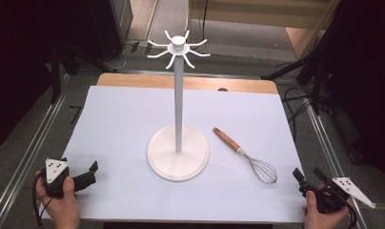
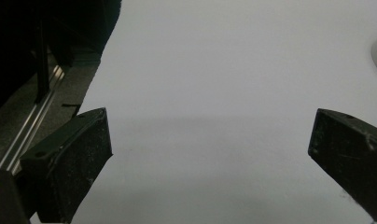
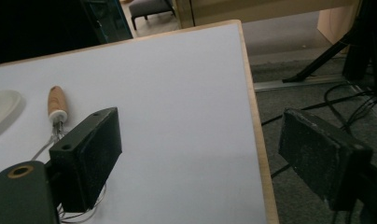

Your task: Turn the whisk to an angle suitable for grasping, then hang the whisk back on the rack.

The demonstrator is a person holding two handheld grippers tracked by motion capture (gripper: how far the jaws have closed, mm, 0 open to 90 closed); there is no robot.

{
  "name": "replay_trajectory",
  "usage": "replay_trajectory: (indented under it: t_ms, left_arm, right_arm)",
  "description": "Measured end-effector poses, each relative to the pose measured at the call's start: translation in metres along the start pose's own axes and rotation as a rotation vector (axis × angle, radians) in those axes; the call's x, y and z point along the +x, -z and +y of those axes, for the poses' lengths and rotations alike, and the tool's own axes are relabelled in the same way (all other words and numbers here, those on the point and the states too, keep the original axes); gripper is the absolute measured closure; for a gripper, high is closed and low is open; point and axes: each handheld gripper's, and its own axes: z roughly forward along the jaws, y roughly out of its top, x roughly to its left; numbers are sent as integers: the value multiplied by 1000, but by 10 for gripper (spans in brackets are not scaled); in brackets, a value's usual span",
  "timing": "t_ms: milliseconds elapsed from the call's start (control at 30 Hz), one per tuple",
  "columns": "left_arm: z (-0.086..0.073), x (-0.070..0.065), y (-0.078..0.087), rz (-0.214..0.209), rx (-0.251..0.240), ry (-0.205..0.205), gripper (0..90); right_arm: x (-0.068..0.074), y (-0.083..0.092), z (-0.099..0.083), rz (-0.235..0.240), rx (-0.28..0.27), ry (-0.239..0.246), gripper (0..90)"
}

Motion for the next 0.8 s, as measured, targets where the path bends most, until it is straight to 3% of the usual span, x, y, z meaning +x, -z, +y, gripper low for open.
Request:
replay_trajectory:
  t_ms: [33,67,100,200,267,400,567,633,700,800]
  left_arm:
    - [0,0,0,0,-1,1,3]
    - [0,0,0,0,-1,1,3]
    - [0,0,0,-1,0,-2,3]
    - [0,0,0,2,2,1,3]
    - [0,1,0,-6,-2,8,3]
    - [0,0,0,-3,-1,1,3]
    - [0,0,0,-5,-6,-4,3]
    - [0,0,0,-3,-5,-5,3]
    - [0,-1,0,-3,-4,-6,3]
    - [0,-1,0,-1,-2,-11,3]
  right_arm:
    - [3,0,1,1,0,30,260]
    - [3,0,1,1,0,30,260]
    - [7,0,2,-12,-7,52,327]
    - [7,-4,7,55,33,38,376]
    - [11,-6,12,53,69,43,396]
    - [23,-6,22,19,99,107,397]
    - [37,-7,33,57,165,170,338]
    - [44,-8,37,91,194,233,333]
    - [52,-12,42,97,232,292,341]
    - [63,-18,49,110,289,338,357]
